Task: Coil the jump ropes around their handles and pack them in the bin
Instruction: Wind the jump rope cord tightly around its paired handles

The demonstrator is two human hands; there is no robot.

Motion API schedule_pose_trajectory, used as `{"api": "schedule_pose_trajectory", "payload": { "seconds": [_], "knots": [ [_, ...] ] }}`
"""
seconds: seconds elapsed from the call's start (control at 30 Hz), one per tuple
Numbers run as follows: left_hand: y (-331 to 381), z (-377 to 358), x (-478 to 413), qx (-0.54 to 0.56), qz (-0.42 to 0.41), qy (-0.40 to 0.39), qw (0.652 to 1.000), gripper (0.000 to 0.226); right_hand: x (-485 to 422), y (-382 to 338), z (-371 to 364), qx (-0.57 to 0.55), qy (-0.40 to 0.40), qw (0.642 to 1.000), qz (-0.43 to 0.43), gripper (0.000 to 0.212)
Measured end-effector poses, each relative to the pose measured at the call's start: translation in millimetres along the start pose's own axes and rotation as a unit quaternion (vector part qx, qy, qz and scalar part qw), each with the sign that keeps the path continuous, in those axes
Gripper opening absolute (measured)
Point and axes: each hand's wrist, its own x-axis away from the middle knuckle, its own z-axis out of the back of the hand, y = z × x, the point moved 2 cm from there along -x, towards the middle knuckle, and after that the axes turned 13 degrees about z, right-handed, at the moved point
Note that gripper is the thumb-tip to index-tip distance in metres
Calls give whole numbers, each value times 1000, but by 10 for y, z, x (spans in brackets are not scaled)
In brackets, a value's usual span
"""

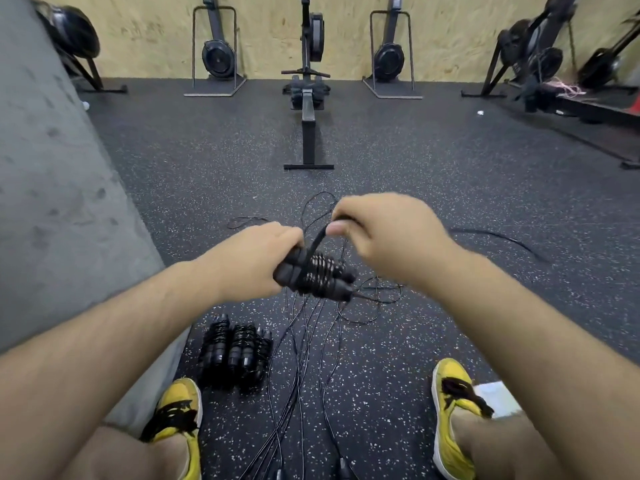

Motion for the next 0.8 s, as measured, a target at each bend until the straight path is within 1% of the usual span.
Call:
{"api": "schedule_pose_trajectory", "payload": {
  "seconds": [0.07, 0.13, 0.17, 0.2, 0.27, 0.3, 0.33, 0.37, 0.4, 0.43, 0.5, 0.53, 0.57, 0.6, 0.63, 0.7, 0.8],
  "knots": [
    [221, 46, 86, 57, -30, -6, 998, 40, -57, 276, -82, -4, 10, 1000, -19, 29],
    [362, 176, 166, 137, -24, 11, 990, 44, -88, 464, -240, -54, 4, 998, -31, 28],
    [391, 247, 195, 172, -17, 23, 985, 47, -64, 481, -289, -102, -8, 994, -36, 25],
    [400, 315, 220, 202, -9, 32, 979, 50, -29, 453, -363, -149, -35, 988, -25, 21],
    [359, 405, 226, 238, 16, 40, 970, 53, 65, 324, -589, -275, -123, 950, -76, 24],
    [323, 419, 202, 238, 25, 48, 970, 54, 116, 182, -717, -308, -153, 933, -107, 25],
    [290, 410, 166, 221, 31, 62, 973, 52, 144, 47, -843, -264, -180, 943, -92, 25],
    [254, 382, 127, 190, 38, 77, 978, 49, 171, -126, -869, -221, -190, 953, -79, 28],
    [215, 337, 83, 150, 47, 83, 984, 45, 190, -283, -904, -197, -197, 959, -48, 32],
    [174, 282, 42, 107, 57, 77, 990, 40, 200, -444, -912, -170, -207, 963, 17, 34],
    [86, 166, -29, 33, 74, 49, 996, 35, 240, -727, -784, -165, -228, 958, 56, 31],
    [59, 125, -50, 9, 77, 39, 996, 34, 254, -782, -701, -167, -235, 956, 44, 29],
    [27, 87, -67, -6, 82, 32, 996, 33, 273, -808, -607, -174, -220, 959, 41, 27],
    [18, 65, -74, -15, 83, 28, 996, 33, 272, -805, -505, -155, -208, 965, 42, 26],
    [13, 39, -70, -22, 79, 23, 996, 35, 248, -774, -393, -127, -183, 973, 60, 25],
    [50, -12, -30, -25, 48, 14, 998, 42, 166, -616, -180, -86, -143, 985, 52, 25],
    [184, -53, 69, 1, 1, -10, 1000, 43, 30, -170, -10, -28, -75, 997, 25, 23]
  ]
}}
